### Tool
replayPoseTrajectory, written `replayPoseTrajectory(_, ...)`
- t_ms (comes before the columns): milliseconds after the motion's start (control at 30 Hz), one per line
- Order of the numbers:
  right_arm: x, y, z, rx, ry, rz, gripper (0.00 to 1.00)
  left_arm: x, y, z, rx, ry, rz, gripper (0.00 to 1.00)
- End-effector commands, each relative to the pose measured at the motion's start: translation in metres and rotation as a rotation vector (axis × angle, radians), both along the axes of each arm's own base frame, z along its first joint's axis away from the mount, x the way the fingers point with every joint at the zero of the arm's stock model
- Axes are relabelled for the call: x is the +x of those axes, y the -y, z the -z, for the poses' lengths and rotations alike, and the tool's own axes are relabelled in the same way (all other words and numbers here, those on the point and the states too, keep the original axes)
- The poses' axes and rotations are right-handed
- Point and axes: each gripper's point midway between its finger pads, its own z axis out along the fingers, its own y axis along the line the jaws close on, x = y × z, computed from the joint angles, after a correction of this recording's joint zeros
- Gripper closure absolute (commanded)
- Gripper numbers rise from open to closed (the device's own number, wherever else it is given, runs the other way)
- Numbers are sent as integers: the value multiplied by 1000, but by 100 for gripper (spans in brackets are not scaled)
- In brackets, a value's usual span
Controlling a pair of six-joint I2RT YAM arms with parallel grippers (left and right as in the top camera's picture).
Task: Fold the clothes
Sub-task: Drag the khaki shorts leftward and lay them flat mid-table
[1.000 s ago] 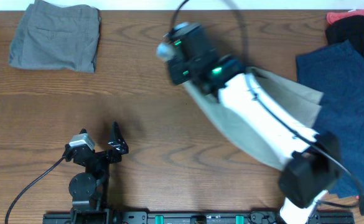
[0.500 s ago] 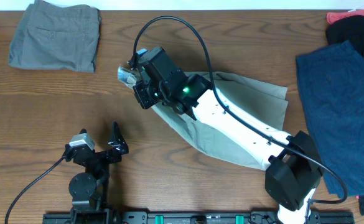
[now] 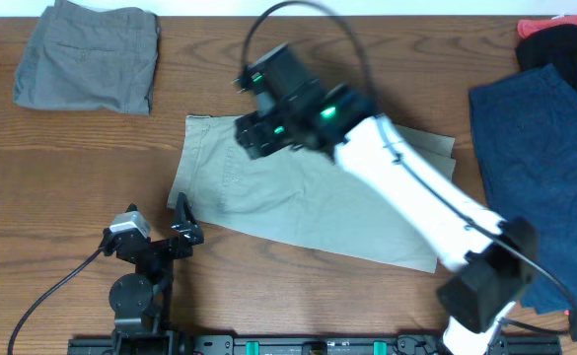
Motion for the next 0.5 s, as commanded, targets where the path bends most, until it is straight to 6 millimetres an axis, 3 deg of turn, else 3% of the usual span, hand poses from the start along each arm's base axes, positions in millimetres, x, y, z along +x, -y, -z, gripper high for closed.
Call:
replayPoseTrajectory(0, 24, 69, -31, -75, 61, 159, 19, -1, -2, 17, 19, -50, -14, 2)
replayPoseTrajectory(100, 24, 141, -17, -220, -27, 298, 1, -1, -2, 17, 19, -50, -14, 2)
replayPoseTrajectory(267, -3, 228, 16, -402, -254, 430, 1, -1, -2, 17, 19, -50, -14, 2)
replayPoseTrajectory(467, -23, 288, 64, -461, -438, 596, 1, -1, -2, 17, 19, -50, -14, 2)
